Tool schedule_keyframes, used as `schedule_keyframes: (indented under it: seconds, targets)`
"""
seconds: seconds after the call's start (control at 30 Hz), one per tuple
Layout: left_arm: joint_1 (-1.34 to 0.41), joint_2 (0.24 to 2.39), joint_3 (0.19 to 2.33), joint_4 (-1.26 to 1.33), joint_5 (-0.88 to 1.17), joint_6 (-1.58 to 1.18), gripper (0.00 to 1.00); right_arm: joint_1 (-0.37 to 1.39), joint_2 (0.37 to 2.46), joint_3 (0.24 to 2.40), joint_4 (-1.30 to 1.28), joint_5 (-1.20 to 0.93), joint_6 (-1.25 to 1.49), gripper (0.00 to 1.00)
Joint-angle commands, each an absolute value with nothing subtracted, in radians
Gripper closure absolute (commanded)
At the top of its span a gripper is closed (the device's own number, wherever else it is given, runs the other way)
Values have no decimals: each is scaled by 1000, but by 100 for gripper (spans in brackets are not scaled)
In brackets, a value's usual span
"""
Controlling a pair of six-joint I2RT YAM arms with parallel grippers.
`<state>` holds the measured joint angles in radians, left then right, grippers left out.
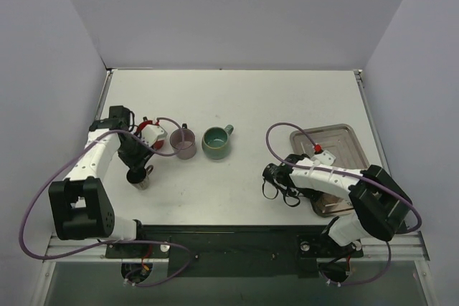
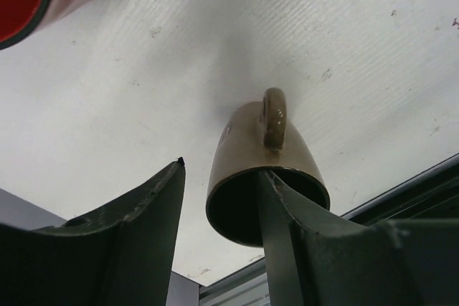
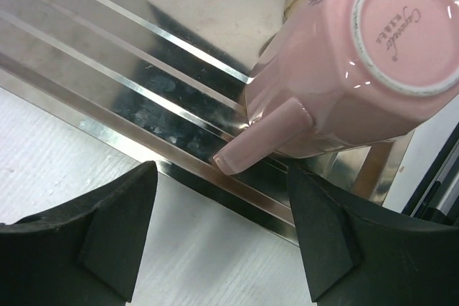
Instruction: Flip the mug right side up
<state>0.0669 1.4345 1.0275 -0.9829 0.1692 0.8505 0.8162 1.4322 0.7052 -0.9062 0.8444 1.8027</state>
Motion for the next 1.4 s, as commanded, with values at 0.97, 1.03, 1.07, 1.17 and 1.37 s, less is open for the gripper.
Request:
schedule_keyframes:
  seconds: [0.97, 1.03, 1.07, 1.17, 1.37]
  targets:
    - [51, 1246, 1203, -1134, 388, 914, 43, 684, 1729, 920, -1127, 815, 2003, 46]
    - [51, 1244, 1201, -1137, 382, 922, 43, 684, 1726, 920, -1141, 811, 2002, 48]
    - [51, 1240, 1198, -1137, 380, 923, 43, 689, 1720, 910, -1146, 811, 2009, 48]
    - [51, 1230, 1193, -1137, 383, 931, 43, 690, 1666, 859, -1146, 815, 2034, 48]
    - [51, 1212, 1203, -1138, 403, 931, 43, 661, 1568, 792, -1117, 801, 2030, 48]
